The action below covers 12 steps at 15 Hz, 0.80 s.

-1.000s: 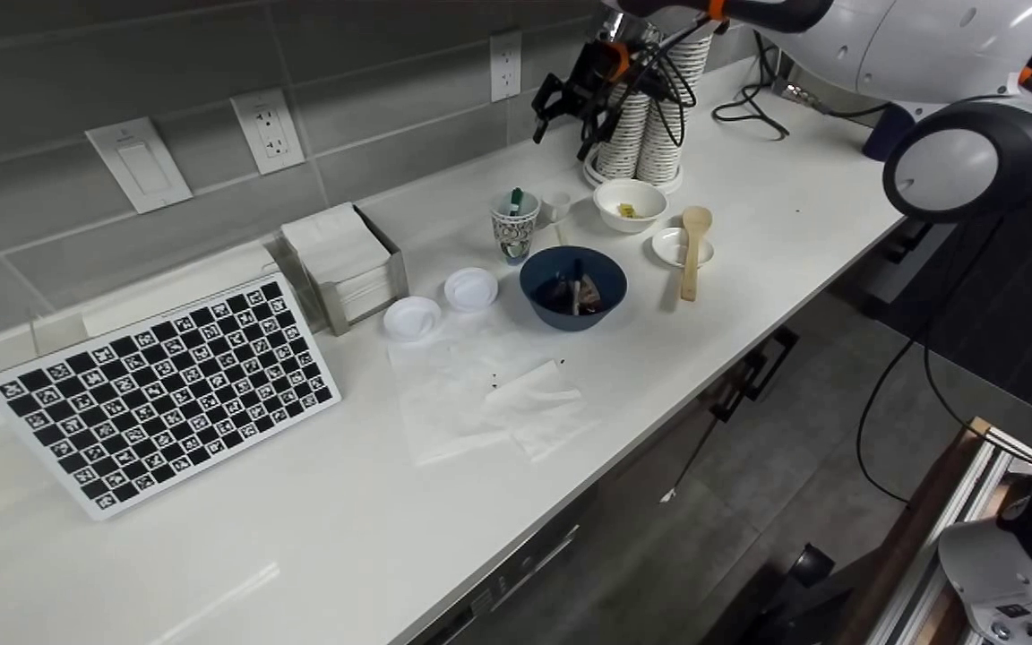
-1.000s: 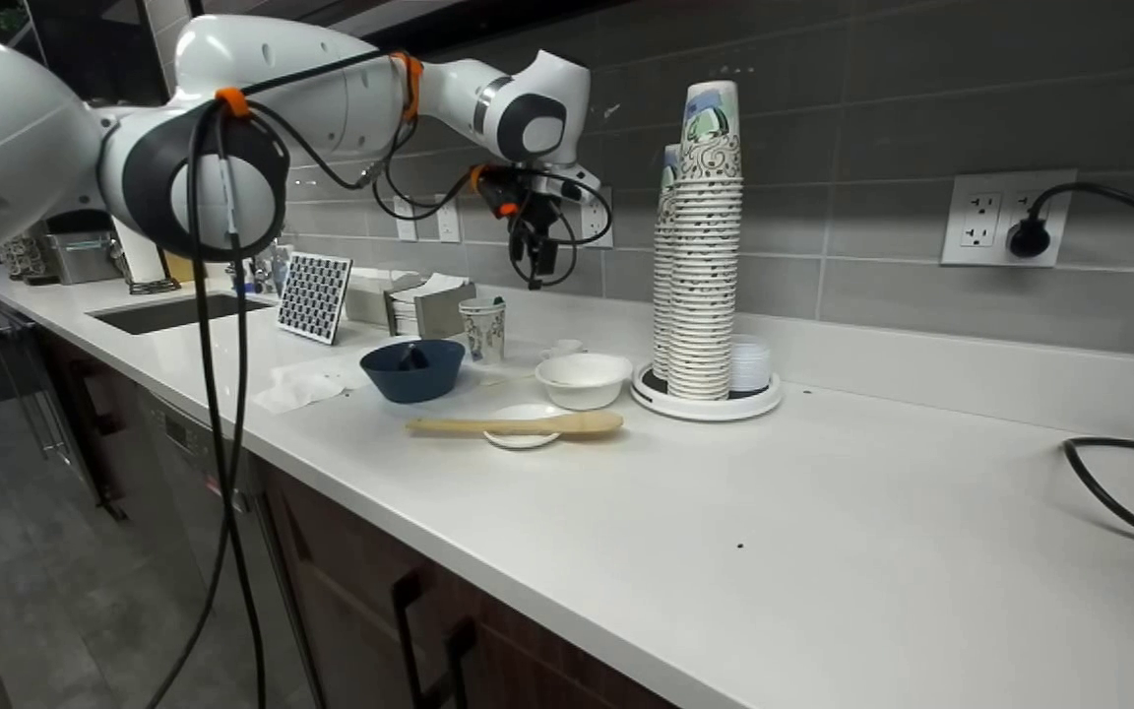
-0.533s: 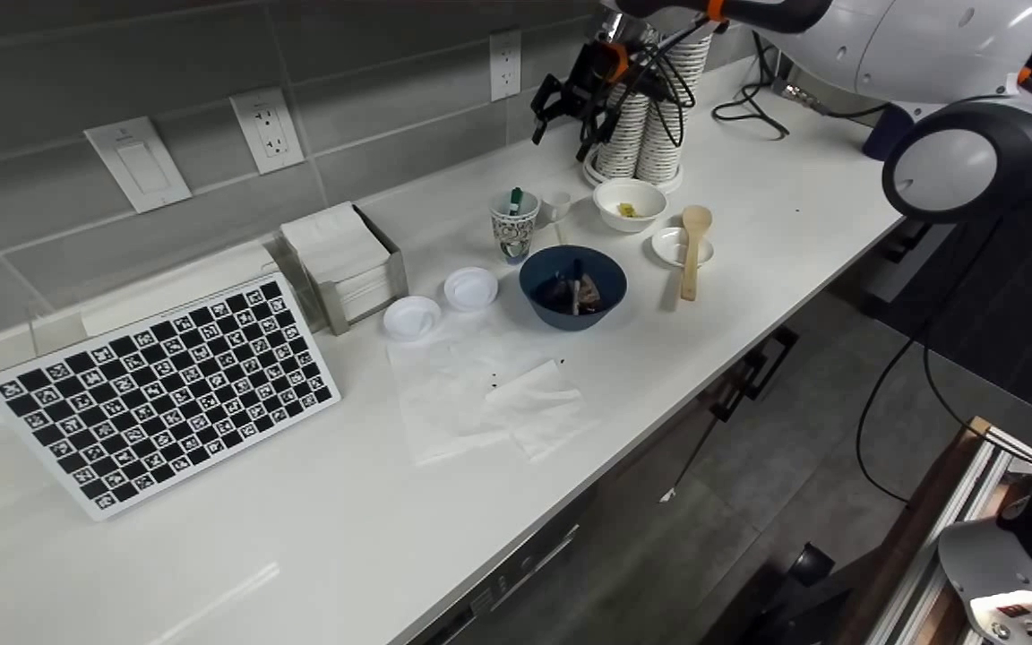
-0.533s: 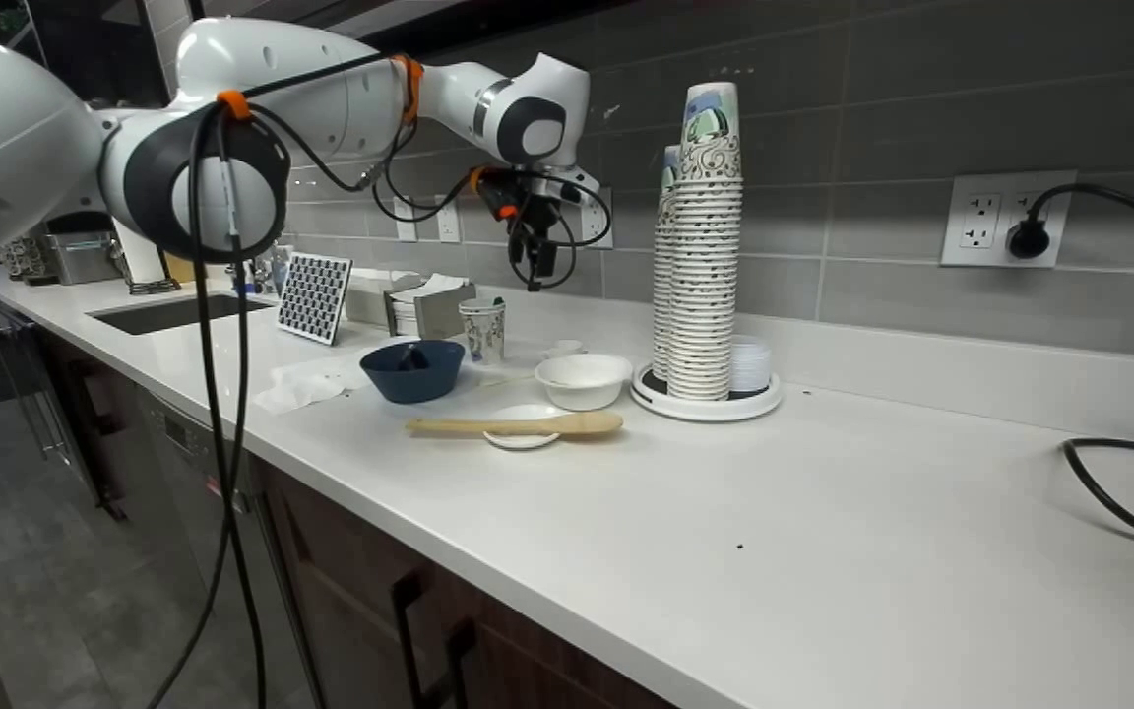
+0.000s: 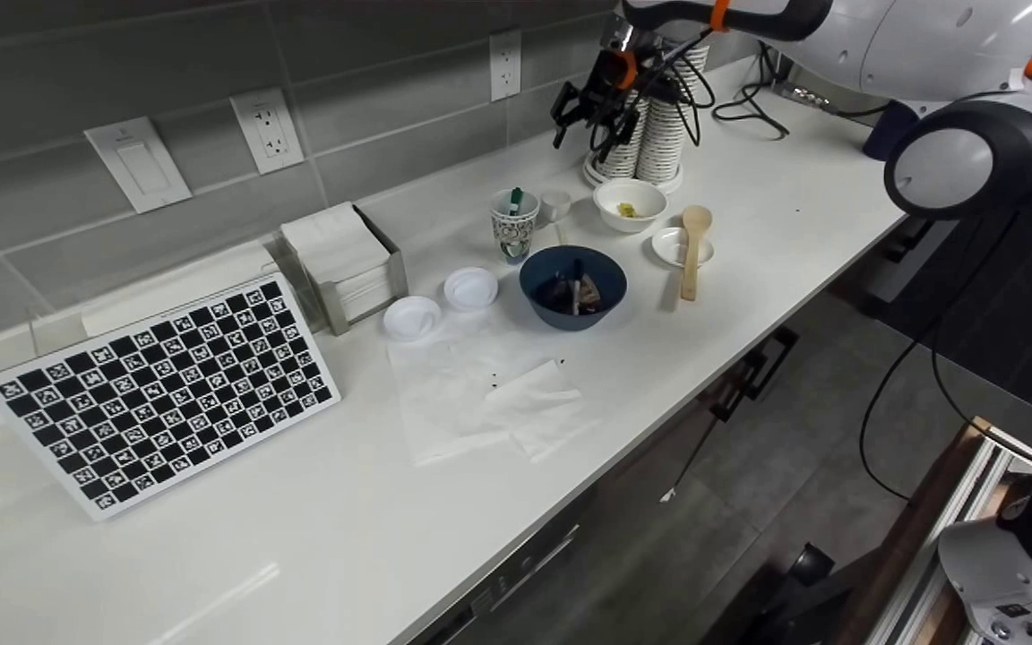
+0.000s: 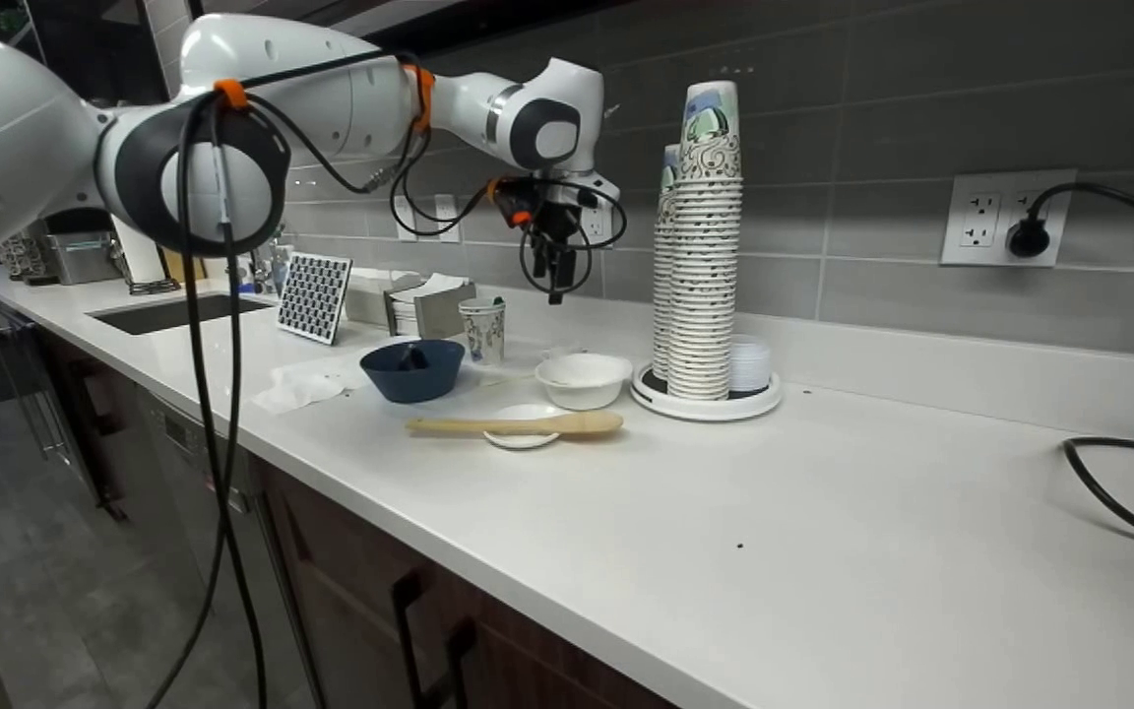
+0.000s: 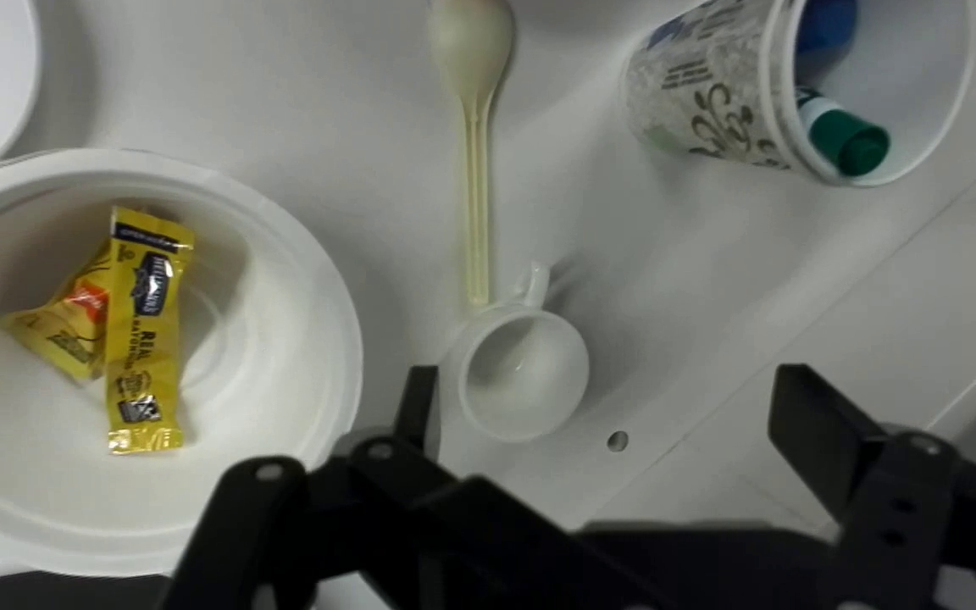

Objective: Remove the cooking stick and small white mug from the white bowl and put them on the counter

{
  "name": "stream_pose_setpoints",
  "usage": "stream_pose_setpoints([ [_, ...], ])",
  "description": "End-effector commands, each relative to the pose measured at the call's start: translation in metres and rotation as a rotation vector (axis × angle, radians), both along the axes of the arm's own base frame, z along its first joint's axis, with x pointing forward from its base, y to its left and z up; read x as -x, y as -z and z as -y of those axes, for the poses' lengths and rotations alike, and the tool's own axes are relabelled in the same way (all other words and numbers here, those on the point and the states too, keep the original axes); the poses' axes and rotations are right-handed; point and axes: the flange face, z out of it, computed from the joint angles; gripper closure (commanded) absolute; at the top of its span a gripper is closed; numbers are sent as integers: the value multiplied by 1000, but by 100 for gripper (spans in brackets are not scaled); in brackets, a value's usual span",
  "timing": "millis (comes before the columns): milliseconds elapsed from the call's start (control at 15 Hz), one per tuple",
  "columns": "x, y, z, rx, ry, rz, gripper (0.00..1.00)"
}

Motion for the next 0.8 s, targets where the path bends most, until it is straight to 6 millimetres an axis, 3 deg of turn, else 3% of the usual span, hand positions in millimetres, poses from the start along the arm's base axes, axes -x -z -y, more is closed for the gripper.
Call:
stream_pose_setpoints([
  [0,14,-2,23,-44,6,-29,0],
  [333,34,7,46,-101,54,-47,0],
  [733,54,11,49,-116,130,2,0],
])
